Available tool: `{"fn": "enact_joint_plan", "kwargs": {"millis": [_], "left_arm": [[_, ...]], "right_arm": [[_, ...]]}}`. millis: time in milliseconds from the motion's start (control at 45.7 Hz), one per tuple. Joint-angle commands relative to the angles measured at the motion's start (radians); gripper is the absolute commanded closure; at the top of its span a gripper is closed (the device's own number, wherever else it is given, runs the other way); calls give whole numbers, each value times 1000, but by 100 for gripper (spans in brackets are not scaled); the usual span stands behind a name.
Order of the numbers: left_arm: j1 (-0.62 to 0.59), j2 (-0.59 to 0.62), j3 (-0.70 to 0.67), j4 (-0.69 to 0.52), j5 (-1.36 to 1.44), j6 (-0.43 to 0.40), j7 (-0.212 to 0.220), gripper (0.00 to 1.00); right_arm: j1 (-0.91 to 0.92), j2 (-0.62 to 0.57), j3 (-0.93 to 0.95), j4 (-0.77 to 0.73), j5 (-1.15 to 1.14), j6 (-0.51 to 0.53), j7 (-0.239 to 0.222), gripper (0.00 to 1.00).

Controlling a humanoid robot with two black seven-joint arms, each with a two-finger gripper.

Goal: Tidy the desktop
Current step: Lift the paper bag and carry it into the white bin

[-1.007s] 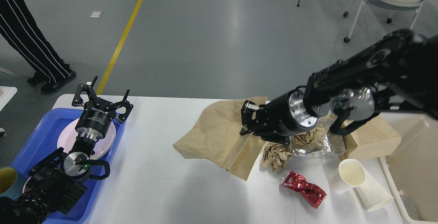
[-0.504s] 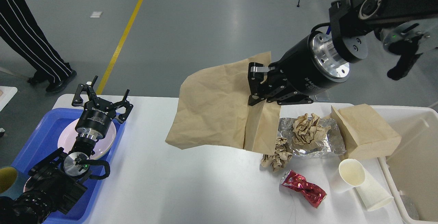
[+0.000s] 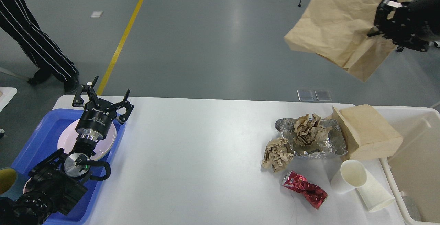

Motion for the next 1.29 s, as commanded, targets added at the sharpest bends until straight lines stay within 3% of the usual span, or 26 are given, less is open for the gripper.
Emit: {"fn": "enact_joint_plan", "kwargs": {"millis": [0, 307, 591, 767, 942, 1051, 1270], "left_arm": [[0, 0, 0, 0, 0, 0, 1, 1], [0, 0, 0, 0, 0, 0, 1, 1], [0, 0, 0, 0, 0, 0, -1, 1], [0, 0, 0, 0, 1, 0, -1, 1], [0, 0, 0, 0, 0, 0, 1, 1], [0, 0, 0, 0, 0, 0, -1, 1], [0, 0, 0, 0, 0, 0, -1, 1]], "right_arm": [[-149, -96, -2, -113, -46, -118, -4, 100], [-575, -138, -9, -329, -29, -483, -8, 100], [-1009, -139, 3, -501, 72, -802, -66, 100], [-1261, -135, 15, -632, 149, -857, -66, 100], [-1490, -132, 176, -810, 152, -864, -66, 100], [-1571, -127, 267, -905, 141, -867, -66, 100], [-1609, -77, 302, -934, 138, -862, -66, 100]]}}
